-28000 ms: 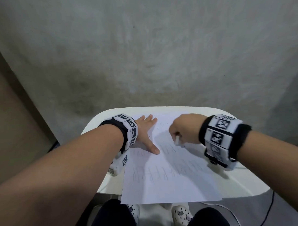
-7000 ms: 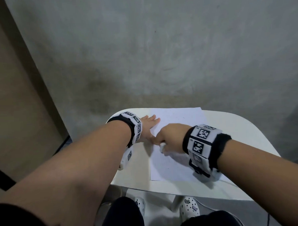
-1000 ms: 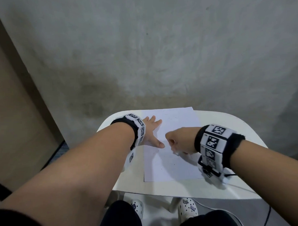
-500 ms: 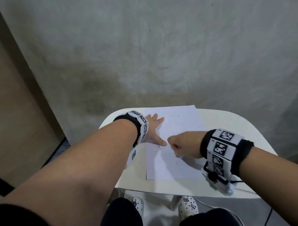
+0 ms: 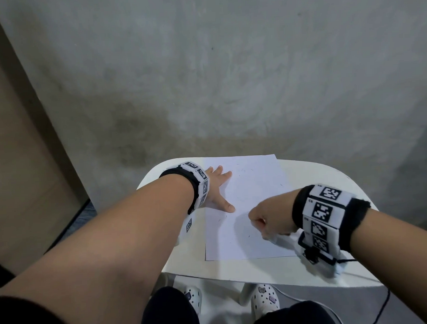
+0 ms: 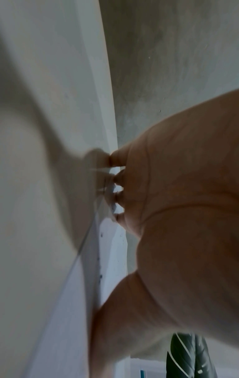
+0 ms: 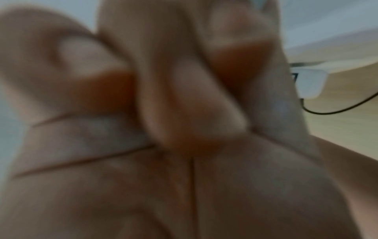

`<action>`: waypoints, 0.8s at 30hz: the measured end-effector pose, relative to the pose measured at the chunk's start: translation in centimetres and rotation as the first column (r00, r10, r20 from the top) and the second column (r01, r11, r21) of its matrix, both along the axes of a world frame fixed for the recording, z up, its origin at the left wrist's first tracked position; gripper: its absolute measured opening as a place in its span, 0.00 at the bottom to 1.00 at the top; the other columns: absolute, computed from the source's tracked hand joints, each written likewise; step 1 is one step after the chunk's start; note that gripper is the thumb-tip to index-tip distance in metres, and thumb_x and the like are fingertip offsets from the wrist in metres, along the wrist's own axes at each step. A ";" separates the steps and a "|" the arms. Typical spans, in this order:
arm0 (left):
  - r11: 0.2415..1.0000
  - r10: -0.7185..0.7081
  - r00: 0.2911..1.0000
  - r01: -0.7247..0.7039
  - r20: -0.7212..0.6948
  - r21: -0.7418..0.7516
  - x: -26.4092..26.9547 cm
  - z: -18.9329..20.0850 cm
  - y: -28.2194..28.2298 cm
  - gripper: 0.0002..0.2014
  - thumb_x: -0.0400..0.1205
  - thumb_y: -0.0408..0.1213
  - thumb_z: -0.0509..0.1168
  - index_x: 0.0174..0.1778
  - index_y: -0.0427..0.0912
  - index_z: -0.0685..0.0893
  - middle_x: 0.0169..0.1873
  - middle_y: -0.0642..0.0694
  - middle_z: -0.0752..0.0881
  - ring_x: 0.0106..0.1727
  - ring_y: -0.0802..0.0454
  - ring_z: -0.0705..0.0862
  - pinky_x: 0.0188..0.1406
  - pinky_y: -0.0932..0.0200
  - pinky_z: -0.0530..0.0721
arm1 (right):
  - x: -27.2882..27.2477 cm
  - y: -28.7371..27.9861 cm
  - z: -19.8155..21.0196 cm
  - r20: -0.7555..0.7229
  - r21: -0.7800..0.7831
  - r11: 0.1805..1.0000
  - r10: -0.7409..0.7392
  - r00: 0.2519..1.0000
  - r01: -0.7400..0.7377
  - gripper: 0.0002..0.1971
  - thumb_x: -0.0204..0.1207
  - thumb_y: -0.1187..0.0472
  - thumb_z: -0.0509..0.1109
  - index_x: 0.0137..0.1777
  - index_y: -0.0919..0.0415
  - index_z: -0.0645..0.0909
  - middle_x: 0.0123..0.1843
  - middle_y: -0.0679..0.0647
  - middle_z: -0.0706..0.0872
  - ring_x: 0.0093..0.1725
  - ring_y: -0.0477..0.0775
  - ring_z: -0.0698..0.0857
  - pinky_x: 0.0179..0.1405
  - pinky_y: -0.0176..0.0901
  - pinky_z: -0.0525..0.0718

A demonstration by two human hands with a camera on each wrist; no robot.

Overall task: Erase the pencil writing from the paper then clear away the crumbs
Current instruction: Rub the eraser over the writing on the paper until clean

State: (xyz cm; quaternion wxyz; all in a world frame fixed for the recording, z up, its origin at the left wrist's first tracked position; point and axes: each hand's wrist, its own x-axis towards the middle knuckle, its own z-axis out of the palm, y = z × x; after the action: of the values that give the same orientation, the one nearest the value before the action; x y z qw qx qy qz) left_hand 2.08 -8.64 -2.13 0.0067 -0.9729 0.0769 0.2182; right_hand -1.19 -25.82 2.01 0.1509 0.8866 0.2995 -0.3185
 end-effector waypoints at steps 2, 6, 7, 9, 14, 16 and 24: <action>1.000 0.002 1.000 -0.002 0.001 -0.004 0.1 0.0 0.0 0.54 0.75 0.67 0.64 0.85 0.51 0.35 0.85 0.47 0.36 0.86 0.45 0.39 0.83 0.38 0.46 | 0.8 0.8 0.2 0.042 0.079 0.996 -0.037 0.998 0.034 0.03 0.76 0.64 0.63 0.43 0.56 0.73 0.42 0.50 0.85 0.34 0.50 0.77 0.32 0.40 0.73; 1.000 0.003 1.000 -0.003 0.003 -0.001 0.1 -0.3 0.1 0.54 0.75 0.68 0.63 0.85 0.52 0.35 0.85 0.48 0.37 0.86 0.46 0.39 0.82 0.39 0.46 | 1.5 1.2 -0.5 0.152 0.238 0.970 -0.086 0.985 0.048 0.03 0.81 0.59 0.60 0.47 0.57 0.71 0.54 0.54 0.87 0.51 0.57 0.82 0.51 0.47 0.77; 1.000 0.003 1.000 -0.003 0.002 -0.002 0.1 -0.3 0.1 0.54 0.75 0.68 0.63 0.85 0.52 0.36 0.85 0.48 0.37 0.86 0.46 0.39 0.82 0.39 0.46 | 1.4 0.7 -0.8 0.137 0.232 0.972 -0.080 0.987 0.046 0.03 0.81 0.58 0.60 0.47 0.57 0.70 0.55 0.55 0.87 0.54 0.58 0.83 0.54 0.48 0.78; 1.000 0.001 1.000 -0.001 0.004 -0.008 0.1 -0.3 0.1 0.54 0.75 0.67 0.64 0.85 0.52 0.36 0.85 0.48 0.37 0.86 0.46 0.39 0.83 0.38 0.46 | 0.7 -0.3 -0.9 0.092 0.201 0.979 -0.048 0.995 0.028 0.04 0.81 0.59 0.60 0.46 0.56 0.69 0.54 0.54 0.86 0.51 0.57 0.82 0.51 0.47 0.78; 1.000 0.000 1.000 0.000 0.009 -0.016 0.1 -0.3 0.2 0.54 0.75 0.68 0.64 0.85 0.52 0.36 0.85 0.47 0.37 0.86 0.45 0.40 0.83 0.38 0.47 | 0.8 0.6 0.1 0.045 -0.006 0.999 0.050 0.998 -0.050 0.06 0.80 0.60 0.62 0.41 0.54 0.70 0.50 0.50 0.81 0.40 0.50 0.75 0.40 0.40 0.72; 1.000 -0.001 1.000 0.001 0.007 -0.016 0.2 -0.4 0.3 0.54 0.74 0.68 0.64 0.85 0.52 0.36 0.85 0.47 0.37 0.86 0.45 0.39 0.83 0.38 0.46 | 1.5 1.5 -0.1 0.114 0.078 0.996 0.021 0.993 -0.030 0.04 0.80 0.61 0.60 0.44 0.55 0.71 0.51 0.52 0.83 0.45 0.53 0.77 0.44 0.42 0.75; 1.000 -0.009 1.000 0.009 0.014 -0.015 0.1 -0.3 0.2 0.54 0.75 0.67 0.64 0.85 0.51 0.36 0.85 0.47 0.37 0.86 0.45 0.40 0.83 0.38 0.47 | 0.3 -0.4 -0.5 0.006 0.063 0.998 0.004 1.000 -0.005 0.04 0.78 0.59 0.63 0.44 0.54 0.70 0.52 0.53 0.85 0.44 0.54 0.77 0.44 0.45 0.73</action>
State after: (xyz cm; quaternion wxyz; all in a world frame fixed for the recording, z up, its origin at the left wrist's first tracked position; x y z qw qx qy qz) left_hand 2.16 -8.45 -2.47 0.0007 -0.9740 0.0831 0.2107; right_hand -0.93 -26.25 1.47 0.1245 0.8912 0.3109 -0.3060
